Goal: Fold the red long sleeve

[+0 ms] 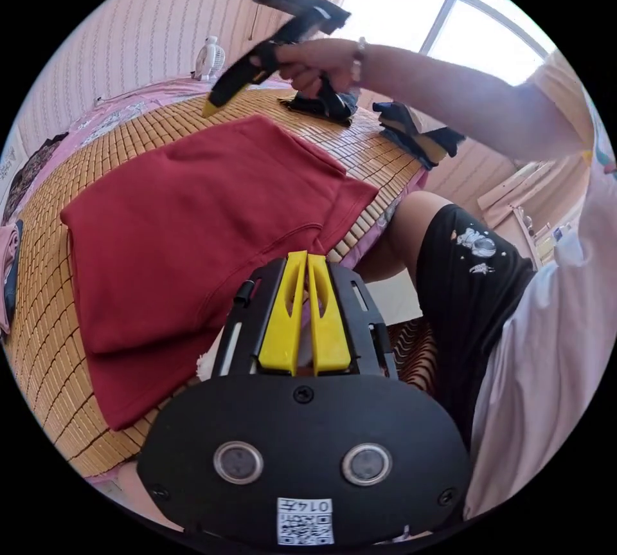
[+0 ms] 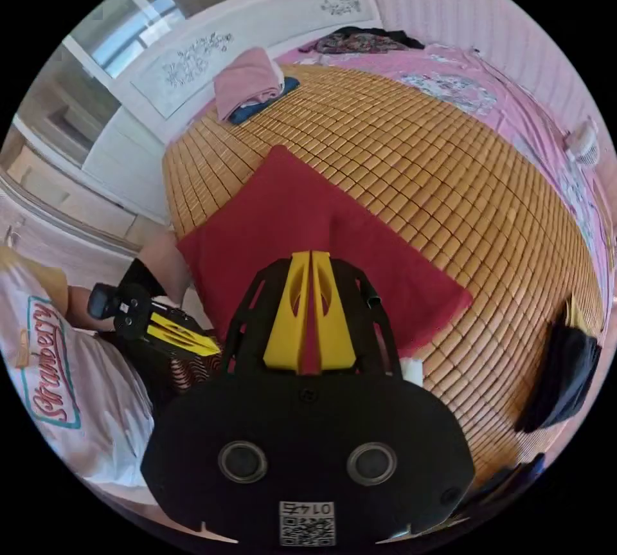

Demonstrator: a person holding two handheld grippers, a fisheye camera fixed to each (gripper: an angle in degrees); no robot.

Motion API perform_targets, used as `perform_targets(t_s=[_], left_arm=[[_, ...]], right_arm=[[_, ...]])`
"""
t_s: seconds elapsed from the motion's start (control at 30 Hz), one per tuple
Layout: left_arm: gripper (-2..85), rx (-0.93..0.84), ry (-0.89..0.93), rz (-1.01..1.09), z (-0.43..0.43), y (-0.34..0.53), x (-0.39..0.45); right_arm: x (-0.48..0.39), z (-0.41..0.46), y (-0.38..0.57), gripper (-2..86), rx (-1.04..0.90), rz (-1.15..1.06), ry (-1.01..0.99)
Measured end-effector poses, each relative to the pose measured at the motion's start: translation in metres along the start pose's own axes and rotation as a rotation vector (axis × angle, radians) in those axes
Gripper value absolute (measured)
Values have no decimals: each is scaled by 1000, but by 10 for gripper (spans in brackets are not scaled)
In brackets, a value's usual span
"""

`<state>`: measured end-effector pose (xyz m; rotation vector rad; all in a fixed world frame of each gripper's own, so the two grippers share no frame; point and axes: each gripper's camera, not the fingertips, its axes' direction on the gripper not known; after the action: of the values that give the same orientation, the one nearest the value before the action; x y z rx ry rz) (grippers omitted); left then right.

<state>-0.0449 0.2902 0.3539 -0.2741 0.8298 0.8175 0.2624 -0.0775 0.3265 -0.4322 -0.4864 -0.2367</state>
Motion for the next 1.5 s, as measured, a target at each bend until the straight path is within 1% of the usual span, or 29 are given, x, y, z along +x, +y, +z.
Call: perform_targets(t_s=[0.03, 0.07, 0.1, 0.13, 0.2, 0.3, 0.37, 0.43, 0.53, 0.67, 0.77, 0.83, 0.87, 0.9, 0.93, 1.0, 1.03, 1.1, 1.23, 1.3, 1.33, 1.43, 1.5], left_arm=[[1, 48, 15, 2, -3, -1, 4], [3, 70, 23, 4, -4, -1, 5], [29, 112, 41, 16, -5, -3, 9], [57, 141, 49, 33, -3, -6, 12], [91, 146, 43, 86, 5, -11, 19], [110, 107, 32, 169, 19, -26, 32], [122, 109, 22, 188, 26, -35, 38], [145, 95, 15, 236, 40, -47, 48], [169, 38, 14, 296, 63, -59, 61], [175, -7, -2, 339, 88, -70, 73], [165, -56, -50, 290, 107, -80, 72], [103, -86, -119, 280, 112, -81, 71], [85, -98, -137, 281, 112, -80, 71], [49, -119, -137, 272, 110, -77, 69], [46, -124, -93, 247, 105, -73, 66], [43, -132, -34, 231, 92, -64, 63], [42, -133, -7, 229, 81, -56, 61], [42, -136, 27, 210, 66, -42, 58], [40, -151, 67, 181, 35, -11, 54], [39, -153, 78, 171, 22, -1, 52], [39, -147, 81, 165, 13, 4, 49], [39, -86, 70, 128, -15, 10, 39], [39, -68, 65, 118, -27, 11, 32]], right_arm=[[6, -5, 20, 13, 10, 45, 25], [17, -11, 60, 27, 5, 135, 67], [27, -14, 95, 45, -16, 221, 87], [31, -15, 111, 56, -33, 261, 89], [39, -16, 163, 76, -72, 349, 64], [53, -17, 205, 87, -60, 445, 61], [65, -9, 221, 85, -74, 490, 3], [74, -4, 234, 61, -64, 494, -73], [84, -17, 254, 35, 57, 496, -106], [101, -34, 280, 24, 200, 485, -282], [103, -43, 289, 22, 299, 446, -395], [99, -42, 292, 24, 309, 423, -391], [95, -38, 294, 27, 291, 389, -360], [98, -36, 298, 32, 267, 397, -340], [102, -35, 302, 35, 272, 417, -343], [123, -39, 328, 79, 413, 541, -389], [128, -38, 334, 94, 436, 572, -389], [148, -24, 344, 148, 402, 635, -426], [163, 3, 349, 183, 472, 759, -542], [168, 17, 353, 174, 575, 833, -619], [169, 19, 354, 170, 596, 851, -632], [171, 30, 357, 127, 597, 878, -664], [167, 34, 364, 96, 617, 876, -725]])
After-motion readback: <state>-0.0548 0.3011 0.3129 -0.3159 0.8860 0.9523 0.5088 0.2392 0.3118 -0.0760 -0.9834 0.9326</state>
